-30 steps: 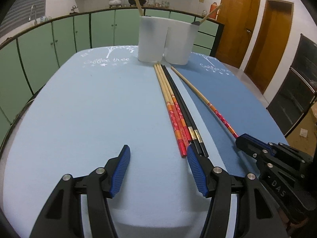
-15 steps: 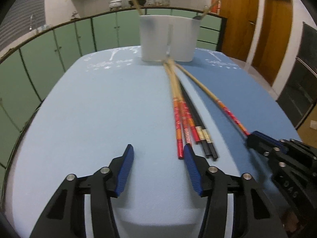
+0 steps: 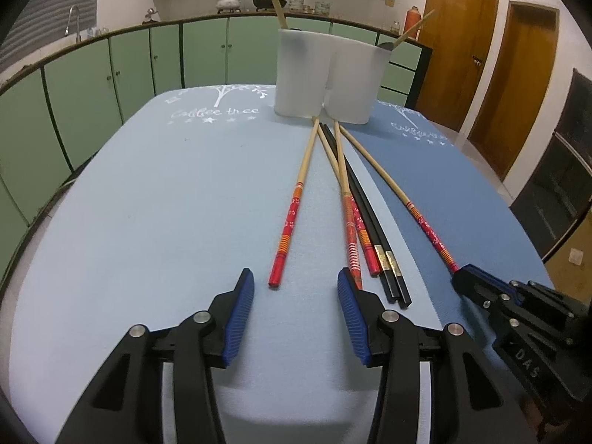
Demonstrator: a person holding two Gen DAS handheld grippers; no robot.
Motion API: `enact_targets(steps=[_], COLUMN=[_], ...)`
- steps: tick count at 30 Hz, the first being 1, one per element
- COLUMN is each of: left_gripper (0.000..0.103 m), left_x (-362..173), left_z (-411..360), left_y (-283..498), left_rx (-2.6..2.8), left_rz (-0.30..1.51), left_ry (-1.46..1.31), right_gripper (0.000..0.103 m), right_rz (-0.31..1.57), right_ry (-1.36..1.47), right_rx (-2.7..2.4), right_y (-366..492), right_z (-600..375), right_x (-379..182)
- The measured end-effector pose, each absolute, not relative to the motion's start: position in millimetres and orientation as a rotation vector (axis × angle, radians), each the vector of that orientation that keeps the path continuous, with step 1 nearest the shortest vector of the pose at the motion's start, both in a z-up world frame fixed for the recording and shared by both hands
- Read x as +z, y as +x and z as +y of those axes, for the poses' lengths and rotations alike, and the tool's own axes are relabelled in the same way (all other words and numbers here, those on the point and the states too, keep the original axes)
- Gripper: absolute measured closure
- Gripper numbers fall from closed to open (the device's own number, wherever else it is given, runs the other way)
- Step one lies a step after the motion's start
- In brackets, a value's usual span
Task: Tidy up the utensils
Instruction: 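Close the right gripper on a red chopstick while the left gripper closes on another red chopstick, then lift both red chopsticks and lower them into the white holder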
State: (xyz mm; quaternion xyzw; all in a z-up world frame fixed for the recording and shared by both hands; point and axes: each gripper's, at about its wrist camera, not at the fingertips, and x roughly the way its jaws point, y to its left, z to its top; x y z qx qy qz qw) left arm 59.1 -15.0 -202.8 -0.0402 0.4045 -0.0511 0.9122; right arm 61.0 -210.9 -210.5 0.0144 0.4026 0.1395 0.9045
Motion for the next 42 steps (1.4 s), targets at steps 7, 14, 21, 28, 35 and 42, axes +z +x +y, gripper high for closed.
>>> enact_targets(steps=[7, 14, 21, 28, 35, 42], left_gripper=[0.056, 0.057, 0.081, 0.097, 0.098, 0.098], left_x=[-191.5, -204.8, -206.4, -205.2, -180.9, -134.1], left_z=[1.7, -0.5, -2.8, -11.7, -19.1, -15.0], left_y=[57.2, 64.3, 66.1, 65.4, 59.3, 51.6], left_rx=[-0.079, -0.063, -0.061, -0.092, -0.116, -0.114], left_rz=[0.796, 0.828, 0.824, 0.814, 0.768, 0.672], left_ry=[-0.117, -0.103, -0.104, -0.071, -0.025, -0.011], right_gripper=[0.098, 0.098, 0.097, 0.098, 0.098, 0.098], right_rz=[0.832, 0.833, 0.829, 0.824, 0.782, 0.695], right_ry=[0.03, 0.028, 0.029, 0.03, 0.046, 0.062], right_rx=[0.289, 0.29, 0.289, 0.282, 0.287, 0.3], right_y=[61.5, 62.0, 63.8, 65.0, 63.3, 62.4], right_z=[-211.3, -210.8, -210.9, -210.9, -219.8, -228.9], right_x=[-211.2, -211.0, -211.7, -209.8, -186.2, -142.4])
